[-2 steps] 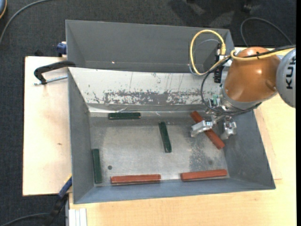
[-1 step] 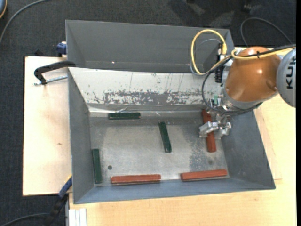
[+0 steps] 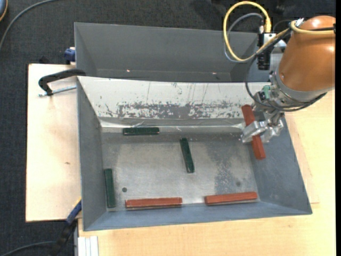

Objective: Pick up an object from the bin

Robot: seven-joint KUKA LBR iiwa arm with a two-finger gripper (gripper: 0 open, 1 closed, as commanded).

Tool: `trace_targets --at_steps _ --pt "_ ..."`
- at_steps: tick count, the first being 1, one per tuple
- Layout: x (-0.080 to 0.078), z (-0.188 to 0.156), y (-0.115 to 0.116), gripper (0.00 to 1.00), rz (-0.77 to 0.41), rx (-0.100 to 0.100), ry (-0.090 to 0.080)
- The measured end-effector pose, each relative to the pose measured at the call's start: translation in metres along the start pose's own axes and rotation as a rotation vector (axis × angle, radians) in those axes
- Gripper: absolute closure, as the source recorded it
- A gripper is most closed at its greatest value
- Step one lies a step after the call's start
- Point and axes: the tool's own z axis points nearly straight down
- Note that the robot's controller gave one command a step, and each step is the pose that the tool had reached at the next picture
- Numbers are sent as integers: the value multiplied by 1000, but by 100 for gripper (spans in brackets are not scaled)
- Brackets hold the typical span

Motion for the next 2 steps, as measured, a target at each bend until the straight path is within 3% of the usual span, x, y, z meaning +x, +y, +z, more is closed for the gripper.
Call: trace_targets --at_steps 2 --pt "0 5 1 100 2 -10 -3"
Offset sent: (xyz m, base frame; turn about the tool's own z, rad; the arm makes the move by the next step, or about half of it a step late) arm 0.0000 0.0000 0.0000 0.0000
